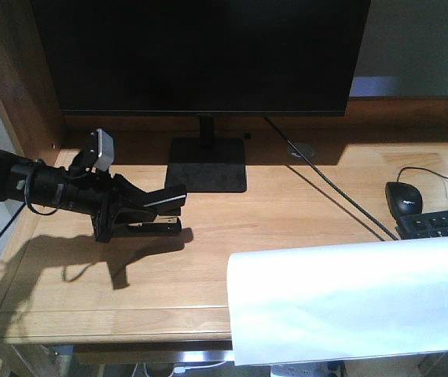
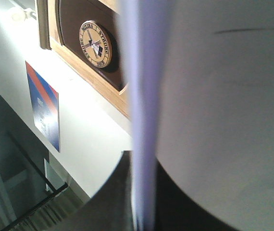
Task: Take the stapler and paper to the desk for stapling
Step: 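Hold the stapler on the desk beside the monitor stand with the left gripper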
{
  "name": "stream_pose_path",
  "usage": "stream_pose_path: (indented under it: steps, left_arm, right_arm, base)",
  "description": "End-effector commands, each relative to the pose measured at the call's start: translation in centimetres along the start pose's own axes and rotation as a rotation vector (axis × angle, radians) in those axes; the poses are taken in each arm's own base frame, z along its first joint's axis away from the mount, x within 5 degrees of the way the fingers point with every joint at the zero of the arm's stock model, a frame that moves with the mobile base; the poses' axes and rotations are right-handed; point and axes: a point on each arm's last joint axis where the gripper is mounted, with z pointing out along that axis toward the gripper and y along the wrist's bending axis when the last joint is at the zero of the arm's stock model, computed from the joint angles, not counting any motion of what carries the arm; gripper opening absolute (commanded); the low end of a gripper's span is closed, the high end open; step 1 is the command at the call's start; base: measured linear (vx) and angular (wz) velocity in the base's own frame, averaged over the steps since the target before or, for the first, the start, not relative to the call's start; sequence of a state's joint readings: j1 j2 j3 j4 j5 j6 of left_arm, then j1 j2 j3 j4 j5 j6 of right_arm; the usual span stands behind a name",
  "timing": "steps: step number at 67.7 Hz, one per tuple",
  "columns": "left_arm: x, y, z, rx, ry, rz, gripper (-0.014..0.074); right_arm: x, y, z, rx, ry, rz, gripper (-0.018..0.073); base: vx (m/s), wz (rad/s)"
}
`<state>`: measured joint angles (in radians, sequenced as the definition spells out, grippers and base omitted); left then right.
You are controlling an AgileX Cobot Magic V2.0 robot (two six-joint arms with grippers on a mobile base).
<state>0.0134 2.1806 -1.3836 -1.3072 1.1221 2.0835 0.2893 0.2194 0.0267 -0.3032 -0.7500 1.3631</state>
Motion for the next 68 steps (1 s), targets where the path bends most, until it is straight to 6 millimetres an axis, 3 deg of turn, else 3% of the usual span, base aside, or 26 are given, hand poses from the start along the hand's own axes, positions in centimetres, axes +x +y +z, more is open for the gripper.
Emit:
stream_pose_path:
  steps: [1,23,50,68]
  left_arm:
    - [-3.1,0.2,-0.9,0.001,-0.127,0.042,-0.0003]
    - [-0.6,0.9,0.4,-0.006,-0.084,-0.010,0.0083]
    - [1.0,1.3,0.6,-0.042,0.055,0.020,0.0404]
    - [-0.2,0.9,0.0,-0.024,0.037,0.015,0.0443]
  right_arm:
    - [-0.1,0.3,0.0,-0.042,-0.011,-0.006,-0.0002]
    - [-0.1,0.3,0.0,-0.042,-0.011,-0.006,-0.0002]
    - [-0.1,0.3,0.0,-0.042,-0.011,-0.006,-0.0002]
    - [-0.1,0.3,0.0,-0.043,-0.012,-0.006,-0.0002]
  base:
    - [0.00,0.00]
    - [0.00,0.00]
    - [0.00,0.00]
    - [0.00,0.00]
